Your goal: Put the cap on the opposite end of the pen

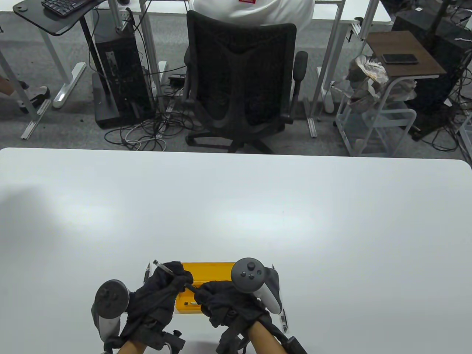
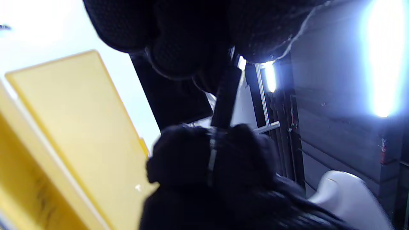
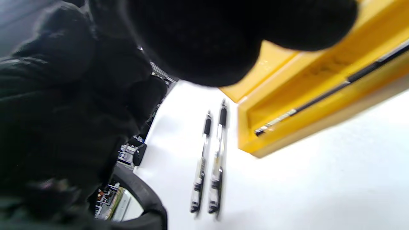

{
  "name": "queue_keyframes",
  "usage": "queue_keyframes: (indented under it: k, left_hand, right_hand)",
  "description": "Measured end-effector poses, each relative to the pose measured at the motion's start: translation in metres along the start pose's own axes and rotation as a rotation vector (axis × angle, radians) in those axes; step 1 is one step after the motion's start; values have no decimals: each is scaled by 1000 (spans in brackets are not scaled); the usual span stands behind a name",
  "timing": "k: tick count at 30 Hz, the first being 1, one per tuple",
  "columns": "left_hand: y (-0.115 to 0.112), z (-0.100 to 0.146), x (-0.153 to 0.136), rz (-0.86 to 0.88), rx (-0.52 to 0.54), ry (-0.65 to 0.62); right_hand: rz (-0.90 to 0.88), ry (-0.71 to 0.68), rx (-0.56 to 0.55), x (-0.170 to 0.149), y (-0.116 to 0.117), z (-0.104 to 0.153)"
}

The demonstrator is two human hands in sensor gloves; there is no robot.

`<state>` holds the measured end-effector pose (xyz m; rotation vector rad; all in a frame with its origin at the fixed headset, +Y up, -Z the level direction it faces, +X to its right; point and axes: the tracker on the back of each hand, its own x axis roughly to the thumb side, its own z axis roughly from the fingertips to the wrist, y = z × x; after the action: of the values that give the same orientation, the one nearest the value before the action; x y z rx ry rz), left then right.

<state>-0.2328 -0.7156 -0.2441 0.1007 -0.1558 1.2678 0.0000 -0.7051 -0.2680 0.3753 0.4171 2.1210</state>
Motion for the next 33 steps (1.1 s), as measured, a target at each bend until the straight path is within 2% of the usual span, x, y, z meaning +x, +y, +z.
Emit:
queue_keyframes:
  k: [1,3,4,5,6,7,10,14,19,23,27,33]
  left_hand:
    - [2,-1,1,-2,13,5]
    - [36,-4,-4,-29,232,26]
    - [51,-3,-8,-28,287,28]
    - [63,-2,-15,-10,273,32]
    - [66,0,-17,-17,248,10]
    - [68,3,-18,-69,271,-6]
    - [61,2,-10,-204,206,-77]
    - [44,0,2,-313,93,-142]
    - [27,2,12,-634,-16,-255]
    - [15,4,19,-711,-65,-310]
    - [4,6,26,-873,-110,-377]
    - [-4,8,27,-903,-140,-397]
  right_hand:
    - [19,-12,-24,5,-2,0]
    - [218,48,-43,1,-11,6]
    - [220,40,-87,-5,-18,9]
    - [167,74,-130,-12,-28,10]
    - [129,83,-167,-16,-35,11]
    - [74,91,-197,-19,-42,9]
    - [54,107,-287,-25,-48,13]
    - [103,107,-306,-27,-46,15]
    - [127,81,-288,-24,-43,15]
    - [104,62,-285,-24,-42,14]
    - [88,40,-261,-24,-41,14]
    - [59,-19,-243,-18,-36,14]
